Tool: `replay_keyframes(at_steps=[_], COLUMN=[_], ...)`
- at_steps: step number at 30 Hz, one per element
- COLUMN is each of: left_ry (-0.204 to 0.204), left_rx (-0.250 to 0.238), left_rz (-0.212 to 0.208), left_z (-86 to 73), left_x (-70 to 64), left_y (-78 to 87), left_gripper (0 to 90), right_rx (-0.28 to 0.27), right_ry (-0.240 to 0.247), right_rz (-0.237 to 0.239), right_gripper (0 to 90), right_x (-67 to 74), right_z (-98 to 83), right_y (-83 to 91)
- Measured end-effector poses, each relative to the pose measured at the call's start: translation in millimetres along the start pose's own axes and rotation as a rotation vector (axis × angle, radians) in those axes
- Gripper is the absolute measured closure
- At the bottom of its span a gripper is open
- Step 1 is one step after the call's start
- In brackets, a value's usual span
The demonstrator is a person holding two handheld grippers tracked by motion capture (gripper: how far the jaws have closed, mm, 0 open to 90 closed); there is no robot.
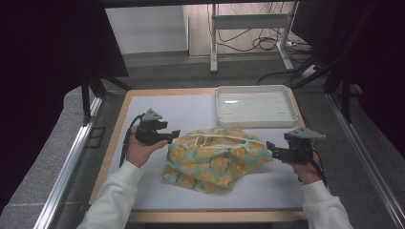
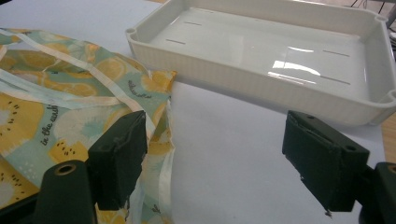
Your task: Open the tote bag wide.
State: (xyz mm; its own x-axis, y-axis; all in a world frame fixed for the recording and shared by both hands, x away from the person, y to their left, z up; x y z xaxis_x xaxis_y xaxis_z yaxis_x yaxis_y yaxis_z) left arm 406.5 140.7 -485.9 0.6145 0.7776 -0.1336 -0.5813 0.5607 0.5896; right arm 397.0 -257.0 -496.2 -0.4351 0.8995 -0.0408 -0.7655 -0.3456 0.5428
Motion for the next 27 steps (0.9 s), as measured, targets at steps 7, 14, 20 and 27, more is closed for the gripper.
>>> replay_keyframes(at_steps=[7,14,20,27], left_ry=[0.005,0.009,-0.006,-0.015], left_rx=[0.017,0.043,0.074,0.107], left_rz=[-0.022,-0.022,-0.027,-0.036], left_z=[2.4,-2.4,-8.0,-14.3], left_x=[-1.9,0.3,-2.9,-5.4], left_y=[-14.3,-26.8,-34.5,-46.4], left_gripper=[35.9,36.6,37.3,39.7], right_rx=[-0.005,0.001,0.006,0.017], right_ry=[-0.018,-0.006,0.006,0.014], right_rz=[0.018,0.023,0.023,0.025], right_gripper=[22.2,22.2,22.1,22.1], right_x=[0.9,3.5,5.0,5.6], right_z=[1.5,-0.1,-1.7,-4.2], right_y=[1.3,-0.6,-1.5,-3.5])
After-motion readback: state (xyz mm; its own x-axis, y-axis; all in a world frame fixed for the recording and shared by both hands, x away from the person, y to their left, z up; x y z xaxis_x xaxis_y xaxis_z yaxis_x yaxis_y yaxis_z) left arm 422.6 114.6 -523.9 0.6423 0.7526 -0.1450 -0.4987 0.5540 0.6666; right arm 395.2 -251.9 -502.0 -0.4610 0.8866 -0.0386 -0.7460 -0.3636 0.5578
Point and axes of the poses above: each handheld gripper's, and its own axes: y roughly backward along the jaws, z roughly out of its top, x roughly to its left, the point moved 7 cm from there along -y, roughly forward along the jaws, and after that the axes turned 3 degrees about -z, right-handed, at the moved point
